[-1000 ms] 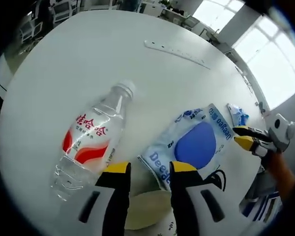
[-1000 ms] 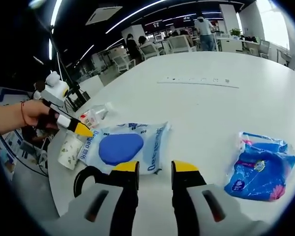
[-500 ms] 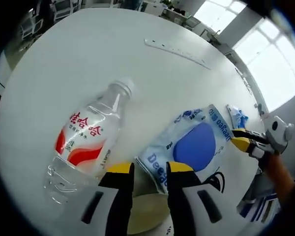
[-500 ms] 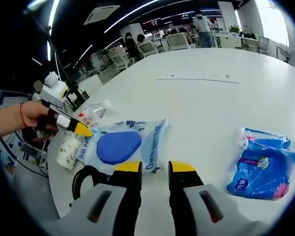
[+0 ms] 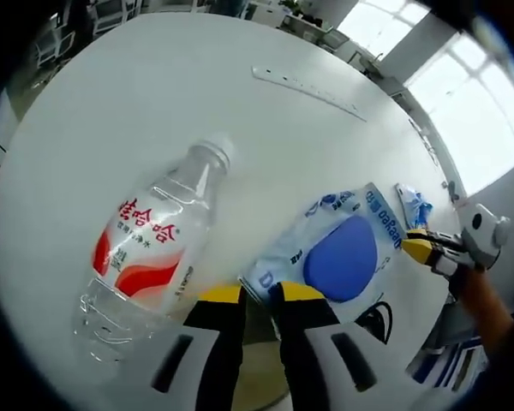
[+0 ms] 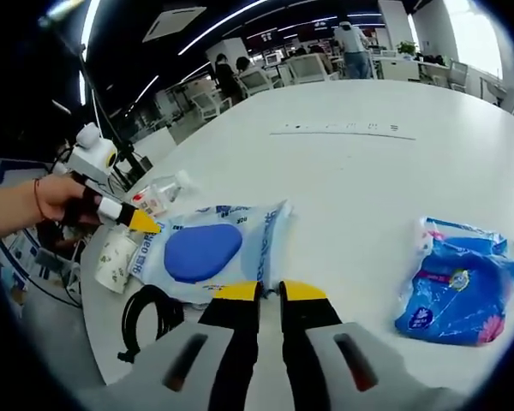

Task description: Arrange the tabletop items into an orderly group along one side of the table until the central work area is clear of visible clutter.

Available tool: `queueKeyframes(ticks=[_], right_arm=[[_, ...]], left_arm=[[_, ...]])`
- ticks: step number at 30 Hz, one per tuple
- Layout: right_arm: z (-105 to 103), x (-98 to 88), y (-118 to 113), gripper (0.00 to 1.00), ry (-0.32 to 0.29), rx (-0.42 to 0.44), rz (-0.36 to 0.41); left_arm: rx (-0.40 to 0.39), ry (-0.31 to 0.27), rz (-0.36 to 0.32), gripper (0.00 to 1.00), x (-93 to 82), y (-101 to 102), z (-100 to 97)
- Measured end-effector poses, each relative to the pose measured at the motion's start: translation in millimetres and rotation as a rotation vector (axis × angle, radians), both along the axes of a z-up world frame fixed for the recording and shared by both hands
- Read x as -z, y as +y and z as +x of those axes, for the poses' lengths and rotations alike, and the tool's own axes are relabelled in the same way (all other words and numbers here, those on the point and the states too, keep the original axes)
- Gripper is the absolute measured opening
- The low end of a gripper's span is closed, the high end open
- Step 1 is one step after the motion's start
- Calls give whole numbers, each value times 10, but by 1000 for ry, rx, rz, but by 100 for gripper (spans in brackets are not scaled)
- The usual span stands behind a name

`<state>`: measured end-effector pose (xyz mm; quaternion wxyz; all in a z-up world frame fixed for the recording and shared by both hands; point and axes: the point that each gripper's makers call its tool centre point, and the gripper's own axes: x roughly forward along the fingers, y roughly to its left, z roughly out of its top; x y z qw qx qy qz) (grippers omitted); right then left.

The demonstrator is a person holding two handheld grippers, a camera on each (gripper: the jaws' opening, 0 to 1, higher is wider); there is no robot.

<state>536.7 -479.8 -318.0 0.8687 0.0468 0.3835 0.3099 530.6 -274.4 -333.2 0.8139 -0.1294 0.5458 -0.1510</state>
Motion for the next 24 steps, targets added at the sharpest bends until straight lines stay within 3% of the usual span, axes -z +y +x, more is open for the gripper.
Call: queueKeyframes(ticks=[24], right_arm=[[-19, 6, 15, 0, 0, -5, -7]], left_arm=[[26, -6, -20, 0, -28, -70, 27]])
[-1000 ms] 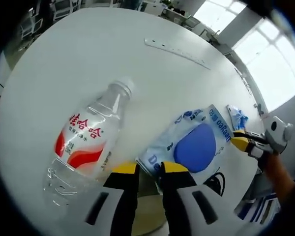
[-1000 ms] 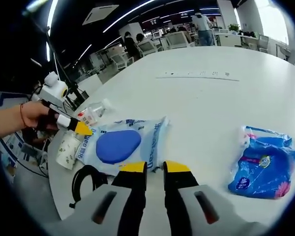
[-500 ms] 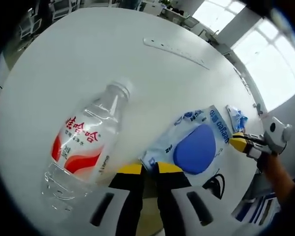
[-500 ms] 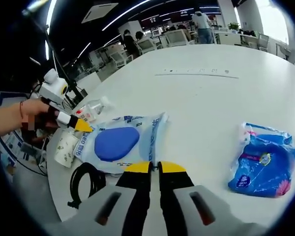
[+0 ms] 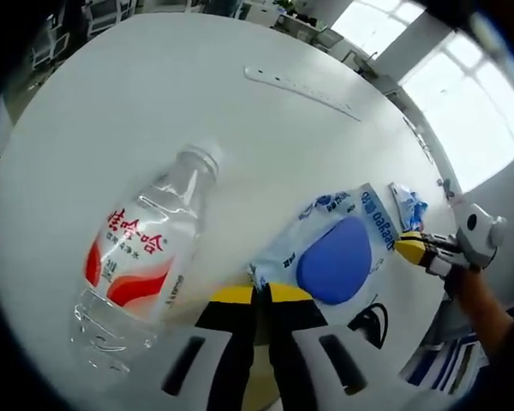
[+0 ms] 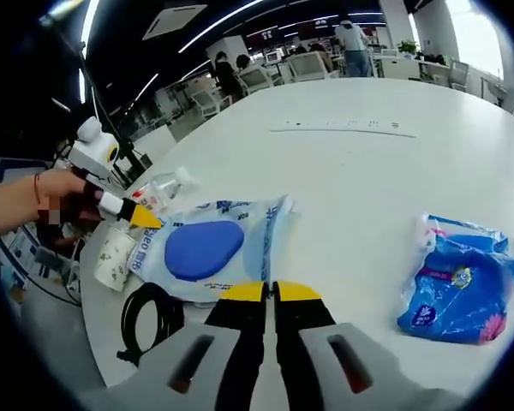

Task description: Arrange the tabletop items into an orderly group along one side of the table until the central work area is clear of visible clutter.

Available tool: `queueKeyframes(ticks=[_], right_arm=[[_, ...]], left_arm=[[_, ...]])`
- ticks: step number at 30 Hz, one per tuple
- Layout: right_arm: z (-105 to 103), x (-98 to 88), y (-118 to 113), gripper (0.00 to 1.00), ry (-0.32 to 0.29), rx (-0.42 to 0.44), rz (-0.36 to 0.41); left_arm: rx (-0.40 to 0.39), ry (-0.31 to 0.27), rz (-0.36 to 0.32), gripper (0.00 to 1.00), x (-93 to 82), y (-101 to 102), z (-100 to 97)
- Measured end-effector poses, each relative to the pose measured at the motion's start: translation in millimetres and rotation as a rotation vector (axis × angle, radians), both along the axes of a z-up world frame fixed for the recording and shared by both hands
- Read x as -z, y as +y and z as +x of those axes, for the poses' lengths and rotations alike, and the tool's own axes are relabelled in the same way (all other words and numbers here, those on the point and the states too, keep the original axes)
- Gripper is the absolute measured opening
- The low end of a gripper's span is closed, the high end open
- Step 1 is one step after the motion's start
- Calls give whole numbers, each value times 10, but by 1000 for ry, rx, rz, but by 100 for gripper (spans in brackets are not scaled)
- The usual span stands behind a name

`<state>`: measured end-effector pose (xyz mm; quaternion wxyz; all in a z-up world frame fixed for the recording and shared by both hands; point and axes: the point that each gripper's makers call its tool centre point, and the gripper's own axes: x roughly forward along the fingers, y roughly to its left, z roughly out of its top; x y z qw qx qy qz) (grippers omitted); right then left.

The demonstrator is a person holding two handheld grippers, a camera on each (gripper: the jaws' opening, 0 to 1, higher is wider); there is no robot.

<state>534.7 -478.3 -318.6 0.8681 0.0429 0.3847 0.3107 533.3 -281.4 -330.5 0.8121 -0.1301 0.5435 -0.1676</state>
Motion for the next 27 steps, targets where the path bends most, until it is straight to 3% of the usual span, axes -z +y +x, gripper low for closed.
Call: queueKeyframes(ticks=[27], right_arm=[[31, -131, -39, 0, -37, 12, -1]], left_arm=[[4, -39, -26, 0, -143, -72, 70]])
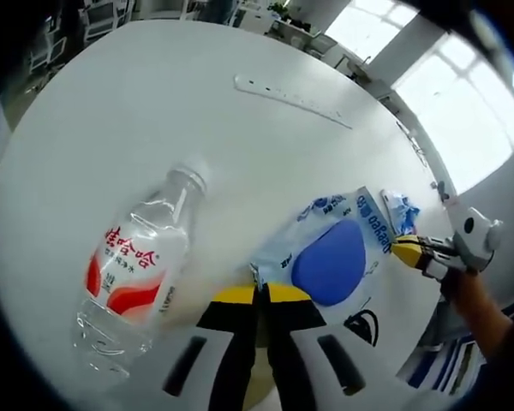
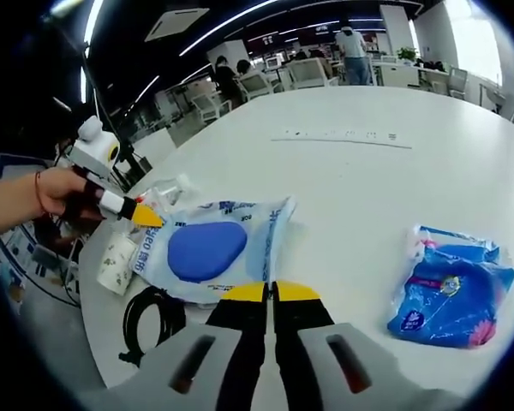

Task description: Arrange the tabletop items into an orderly group along one side of the table until the central work area is clear of visible clutter.

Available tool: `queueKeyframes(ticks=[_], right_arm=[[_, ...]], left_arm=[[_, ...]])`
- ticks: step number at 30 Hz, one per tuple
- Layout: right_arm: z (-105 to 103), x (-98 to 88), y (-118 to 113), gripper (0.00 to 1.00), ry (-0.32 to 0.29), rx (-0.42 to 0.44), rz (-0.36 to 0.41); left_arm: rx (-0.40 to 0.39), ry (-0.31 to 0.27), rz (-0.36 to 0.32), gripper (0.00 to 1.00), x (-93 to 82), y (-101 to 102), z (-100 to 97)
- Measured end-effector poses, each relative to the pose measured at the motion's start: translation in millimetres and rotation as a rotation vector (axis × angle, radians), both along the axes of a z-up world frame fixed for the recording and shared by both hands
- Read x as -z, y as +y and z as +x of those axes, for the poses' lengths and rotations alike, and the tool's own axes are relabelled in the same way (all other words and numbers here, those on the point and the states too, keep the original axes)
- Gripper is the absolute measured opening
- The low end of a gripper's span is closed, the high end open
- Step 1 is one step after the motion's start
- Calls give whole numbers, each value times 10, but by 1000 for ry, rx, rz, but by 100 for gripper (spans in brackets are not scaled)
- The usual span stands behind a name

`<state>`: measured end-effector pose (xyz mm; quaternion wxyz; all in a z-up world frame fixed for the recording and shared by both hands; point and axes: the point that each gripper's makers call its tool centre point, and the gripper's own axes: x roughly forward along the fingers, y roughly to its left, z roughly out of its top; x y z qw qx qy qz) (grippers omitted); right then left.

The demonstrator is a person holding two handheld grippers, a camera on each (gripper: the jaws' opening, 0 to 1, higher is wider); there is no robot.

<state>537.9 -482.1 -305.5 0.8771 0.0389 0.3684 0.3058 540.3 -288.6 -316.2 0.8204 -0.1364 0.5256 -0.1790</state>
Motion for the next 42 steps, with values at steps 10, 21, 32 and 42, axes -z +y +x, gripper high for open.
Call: queueKeyframes(ticks=[10, 21, 32, 42], right_arm=[[20, -92, -42, 0, -19, 12, 7], [17, -213, -102, 0, -43, 26, 9], [-1, -350, -172, 0, -64, 47, 18], [1, -473, -249, 0, -87, 70, 19]], left_arm=[[4, -27, -10, 0, -105, -48, 65], [17, -72, -25, 0, -262, -109, 151], [42, -114, -37, 0, -426, -183, 234], [80, -156, -47, 0, -617, -286, 350]])
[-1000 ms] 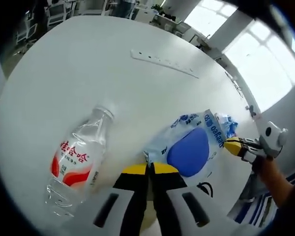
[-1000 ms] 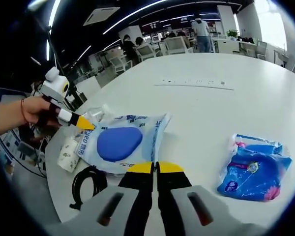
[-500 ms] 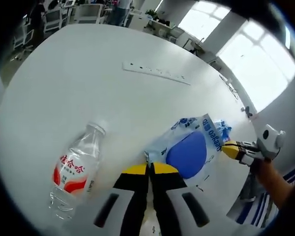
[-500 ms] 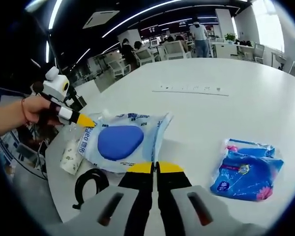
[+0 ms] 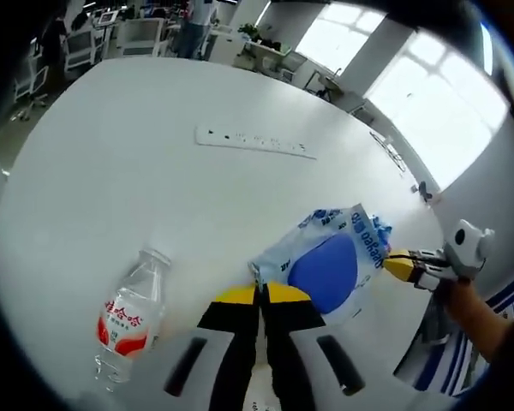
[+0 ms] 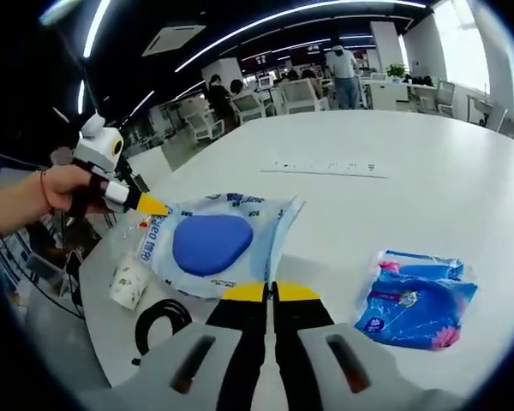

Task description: Arrange the tabletop items into an orderly group along one side of the table until the central work area is clear of visible clutter.

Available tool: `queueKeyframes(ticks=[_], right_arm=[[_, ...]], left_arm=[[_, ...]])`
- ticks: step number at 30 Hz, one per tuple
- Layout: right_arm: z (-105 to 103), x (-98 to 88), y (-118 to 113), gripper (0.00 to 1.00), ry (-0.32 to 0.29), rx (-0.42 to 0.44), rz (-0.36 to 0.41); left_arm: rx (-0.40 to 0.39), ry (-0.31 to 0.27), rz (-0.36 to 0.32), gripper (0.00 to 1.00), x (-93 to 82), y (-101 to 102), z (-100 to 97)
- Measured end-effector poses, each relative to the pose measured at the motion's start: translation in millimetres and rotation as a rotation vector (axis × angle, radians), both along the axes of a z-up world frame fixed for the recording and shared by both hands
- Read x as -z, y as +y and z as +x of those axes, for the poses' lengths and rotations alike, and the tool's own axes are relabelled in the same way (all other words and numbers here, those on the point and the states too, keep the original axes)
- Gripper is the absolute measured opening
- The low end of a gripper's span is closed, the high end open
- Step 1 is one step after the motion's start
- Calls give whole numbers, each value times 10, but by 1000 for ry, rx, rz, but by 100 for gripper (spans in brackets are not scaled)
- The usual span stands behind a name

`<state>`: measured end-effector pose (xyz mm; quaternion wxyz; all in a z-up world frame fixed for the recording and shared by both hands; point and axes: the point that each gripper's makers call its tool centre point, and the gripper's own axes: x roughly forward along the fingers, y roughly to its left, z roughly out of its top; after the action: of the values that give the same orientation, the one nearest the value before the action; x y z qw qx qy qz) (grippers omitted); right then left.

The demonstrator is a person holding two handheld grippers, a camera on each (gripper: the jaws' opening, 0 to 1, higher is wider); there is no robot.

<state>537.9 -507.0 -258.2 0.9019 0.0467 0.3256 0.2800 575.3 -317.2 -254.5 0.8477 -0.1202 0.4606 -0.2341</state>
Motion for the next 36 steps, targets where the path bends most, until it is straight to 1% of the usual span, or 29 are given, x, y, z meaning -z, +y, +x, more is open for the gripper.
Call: queueKeyframes(ticks=[7, 22, 31, 33, 36], right_arm=[[-6, -48, -76, 0, -3, 17, 2], [-12, -149, -321, 0, -20, 81, 6], [-39, -159, -382, 0, -23, 108, 1], [-38, -157, -392, 0, -22, 115, 2], [-36, -120, -416, 0, -16, 131, 1]], left_arm=[[29, -22, 5, 0, -94, -123, 77], [103, -58, 9, 0, -244, -409, 252], [139, -71, 16, 0, -254, -510, 300], [150, -77, 23, 0, -245, -531, 308], [160, -71, 27, 0, -198, -550, 319]])
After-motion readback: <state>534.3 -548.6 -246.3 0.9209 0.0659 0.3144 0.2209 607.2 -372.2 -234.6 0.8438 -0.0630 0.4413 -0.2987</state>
